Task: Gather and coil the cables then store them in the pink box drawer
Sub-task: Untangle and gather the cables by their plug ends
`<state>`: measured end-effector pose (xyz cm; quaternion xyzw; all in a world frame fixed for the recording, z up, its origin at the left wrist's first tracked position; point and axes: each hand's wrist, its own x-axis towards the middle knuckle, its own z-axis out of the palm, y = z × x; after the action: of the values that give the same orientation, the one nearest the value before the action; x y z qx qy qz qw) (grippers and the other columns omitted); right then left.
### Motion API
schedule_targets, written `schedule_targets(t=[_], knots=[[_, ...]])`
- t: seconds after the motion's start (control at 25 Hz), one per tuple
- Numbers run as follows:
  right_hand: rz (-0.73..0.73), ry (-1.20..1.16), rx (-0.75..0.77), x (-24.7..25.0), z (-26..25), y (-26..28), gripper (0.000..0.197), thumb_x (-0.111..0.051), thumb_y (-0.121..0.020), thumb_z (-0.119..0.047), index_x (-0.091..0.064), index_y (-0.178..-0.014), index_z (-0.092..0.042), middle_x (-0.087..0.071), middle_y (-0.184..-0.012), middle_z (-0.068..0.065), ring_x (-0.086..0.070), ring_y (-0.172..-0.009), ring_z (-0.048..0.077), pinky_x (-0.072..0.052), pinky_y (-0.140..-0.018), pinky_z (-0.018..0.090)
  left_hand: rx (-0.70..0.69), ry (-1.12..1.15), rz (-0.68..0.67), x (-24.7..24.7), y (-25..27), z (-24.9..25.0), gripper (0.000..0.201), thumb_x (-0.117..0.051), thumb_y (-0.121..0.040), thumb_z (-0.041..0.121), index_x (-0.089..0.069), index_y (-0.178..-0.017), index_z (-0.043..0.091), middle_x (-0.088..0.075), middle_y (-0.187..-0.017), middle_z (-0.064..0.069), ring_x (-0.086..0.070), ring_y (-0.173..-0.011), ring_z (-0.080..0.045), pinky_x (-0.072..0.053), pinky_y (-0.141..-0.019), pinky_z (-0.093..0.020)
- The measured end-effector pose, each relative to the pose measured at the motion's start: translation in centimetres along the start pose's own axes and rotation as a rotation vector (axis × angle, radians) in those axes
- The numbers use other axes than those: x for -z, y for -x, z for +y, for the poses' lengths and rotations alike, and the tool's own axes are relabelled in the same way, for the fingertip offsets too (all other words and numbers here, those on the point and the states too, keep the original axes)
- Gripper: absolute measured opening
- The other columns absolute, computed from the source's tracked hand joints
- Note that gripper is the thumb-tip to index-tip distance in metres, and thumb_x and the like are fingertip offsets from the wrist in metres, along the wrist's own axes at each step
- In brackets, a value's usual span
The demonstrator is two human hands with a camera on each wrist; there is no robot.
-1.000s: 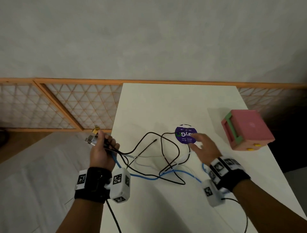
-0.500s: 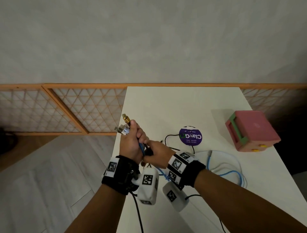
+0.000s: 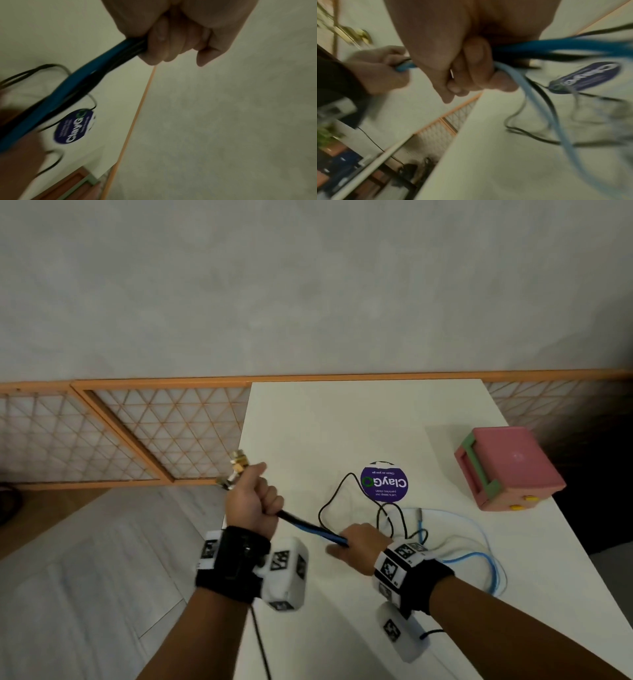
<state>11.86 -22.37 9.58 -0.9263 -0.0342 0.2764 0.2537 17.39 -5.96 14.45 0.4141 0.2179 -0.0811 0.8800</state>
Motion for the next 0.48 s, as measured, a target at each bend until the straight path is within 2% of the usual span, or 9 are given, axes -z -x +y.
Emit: schedule_targets(t=[0.12,0.28,0.36,0.4,0.48], knots=[[0.047,0.046,-0.051,0.4,3.2,0.8,0.042,-0.047,-0.088,-0.049,-0.038,-0.053,-0.028,-0.043,-0.057,-0.007,-0.048,-0.062,0.018,-0.033,-0.051,0.024,-0.051,0.029,0.063,1.6,-0.9,1.7,0.043,-0.045,-0.091,0.008,-0.022,-0.058,0.023,-0.017,-0.035,0.010,-0.002,-0.042,-0.013,-0.007,-0.039,-0.019],[0.095,0.102,-0.136,1.7,6.2,1.4,0.039,-0.048,-0.088,-0.046,-0.039,-0.053,-0.030,-0.046,-0.059,-0.007,-0.050,-0.060,0.013,-0.038,-0.051,0.023,-0.105,0.069,0.101,2.6,-1.8,3.6,0.052,-0.047,-0.089,0.011,-0.027,-0.043,0.024,-0.017,-0.036,0.009,-0.010,-0.032,-0.009,-0.008,-0.037,-0.020],[0.094,0.042,-0.147,2.4,7.6,1.6,0.038,-0.049,-0.088,-0.045,-0.041,-0.054,-0.030,-0.055,-0.066,-0.002,-0.060,-0.067,0.018,-0.052,-0.061,0.030,-0.137,0.095,0.131,2.9,-1.9,4.6,0.053,-0.048,-0.089,0.011,-0.025,-0.043,0.024,-0.016,-0.036,0.009,-0.012,-0.031,-0.008,-0.009,-0.037,-0.021],[0.089,-0.003,-0.153,2.6,8.1,1.7,0.036,-0.050,-0.088,-0.044,-0.042,-0.056,-0.030,-0.057,-0.069,0.000,-0.064,-0.072,0.021,-0.055,-0.067,0.034,-0.153,0.109,0.138,3.1,-2.0,5.0,0.053,-0.048,-0.090,0.012,-0.024,-0.044,0.024,-0.016,-0.036,0.008,-0.012,-0.031,-0.008,-0.009,-0.036,-0.022],[0.097,-0.011,-0.153,2.8,8.9,1.8,0.033,-0.053,-0.087,-0.039,-0.039,-0.059,-0.031,-0.051,-0.066,-0.004,-0.063,-0.077,0.023,-0.048,-0.065,0.030,-0.179,0.127,0.142,3.4,-2.1,5.6,0.053,-0.049,-0.089,0.013,-0.022,-0.045,0.024,-0.015,-0.036,0.008,-0.011,-0.033,-0.009,-0.010,-0.036,-0.022]])
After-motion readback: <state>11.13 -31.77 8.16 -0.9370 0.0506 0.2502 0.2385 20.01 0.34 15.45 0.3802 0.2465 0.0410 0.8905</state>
